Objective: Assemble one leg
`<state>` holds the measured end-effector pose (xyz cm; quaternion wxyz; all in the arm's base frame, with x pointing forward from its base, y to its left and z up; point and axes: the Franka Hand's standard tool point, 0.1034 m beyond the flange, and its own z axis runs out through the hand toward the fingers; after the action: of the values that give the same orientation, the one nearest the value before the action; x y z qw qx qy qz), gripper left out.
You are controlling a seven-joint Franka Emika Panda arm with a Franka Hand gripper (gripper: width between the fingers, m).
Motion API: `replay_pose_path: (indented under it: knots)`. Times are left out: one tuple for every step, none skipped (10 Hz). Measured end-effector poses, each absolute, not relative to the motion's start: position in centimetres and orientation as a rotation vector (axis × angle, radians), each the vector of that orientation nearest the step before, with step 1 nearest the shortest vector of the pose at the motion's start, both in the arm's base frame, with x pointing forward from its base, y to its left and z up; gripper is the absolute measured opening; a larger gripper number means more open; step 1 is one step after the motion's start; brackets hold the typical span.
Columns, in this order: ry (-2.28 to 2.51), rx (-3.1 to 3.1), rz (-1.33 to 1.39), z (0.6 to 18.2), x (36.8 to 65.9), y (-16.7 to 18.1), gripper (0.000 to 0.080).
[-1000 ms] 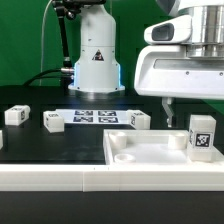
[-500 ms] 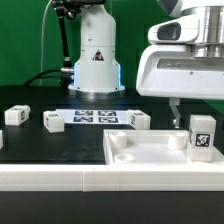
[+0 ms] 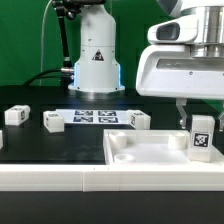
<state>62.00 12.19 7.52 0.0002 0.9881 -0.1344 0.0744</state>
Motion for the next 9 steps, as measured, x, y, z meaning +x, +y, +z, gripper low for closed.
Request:
replay_pose_path:
  knots:
    - [-0.530, 3.093, 0.234, 7.51, 62.00, 12.19, 0.0291]
    - [-0.632, 3.079, 0.240, 7.49, 61.99, 12.15, 0.0291]
    - [-0.858, 3.033, 0.240, 7.47, 61.87, 12.31, 0.0291]
    - [-1.007, 2.991, 0.242, 7.49, 61.81, 12.36, 0.0291]
    - [-1.195, 2.931, 0.241, 7.47, 61.78, 12.37, 0.0291]
    - [-1.373, 2.862, 0.237, 7.46, 61.76, 12.37, 0.0291]
    - [-1.525, 2.793, 0.234, 7.45, 61.75, 12.37, 0.0291]
    - [-1.686, 2.710, 0.228, 7.45, 61.74, 12.38, 0.0291]
    - [-1.816, 2.635, 0.223, 7.45, 61.74, 12.40, 0.0292]
